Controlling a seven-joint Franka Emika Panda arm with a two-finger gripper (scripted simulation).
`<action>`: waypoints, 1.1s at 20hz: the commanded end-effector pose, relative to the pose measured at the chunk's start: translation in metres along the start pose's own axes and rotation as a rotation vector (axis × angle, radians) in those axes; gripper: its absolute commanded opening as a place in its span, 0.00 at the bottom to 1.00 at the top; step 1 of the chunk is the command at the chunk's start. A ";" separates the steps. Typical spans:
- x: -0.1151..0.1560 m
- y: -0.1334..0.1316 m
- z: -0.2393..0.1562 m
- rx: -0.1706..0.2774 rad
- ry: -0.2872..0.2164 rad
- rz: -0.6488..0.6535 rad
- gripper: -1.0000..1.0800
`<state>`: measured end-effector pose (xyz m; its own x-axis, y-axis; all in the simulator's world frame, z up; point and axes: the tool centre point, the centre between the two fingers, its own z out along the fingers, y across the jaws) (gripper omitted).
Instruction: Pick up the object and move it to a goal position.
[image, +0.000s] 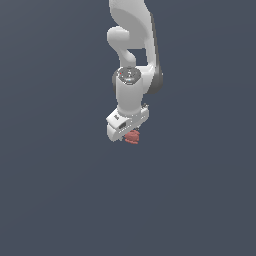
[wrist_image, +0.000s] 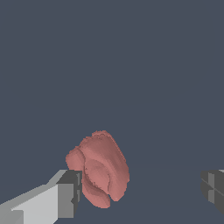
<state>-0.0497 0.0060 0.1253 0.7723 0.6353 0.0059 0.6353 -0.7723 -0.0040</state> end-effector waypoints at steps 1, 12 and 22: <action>-0.003 -0.005 0.004 -0.001 -0.001 -0.077 0.96; -0.015 -0.027 0.017 -0.002 -0.006 -0.384 0.96; -0.021 -0.037 0.023 -0.002 -0.007 -0.523 0.96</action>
<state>-0.0881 0.0207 0.1031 0.3655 0.9308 0.0001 0.9308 -0.3655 -0.0002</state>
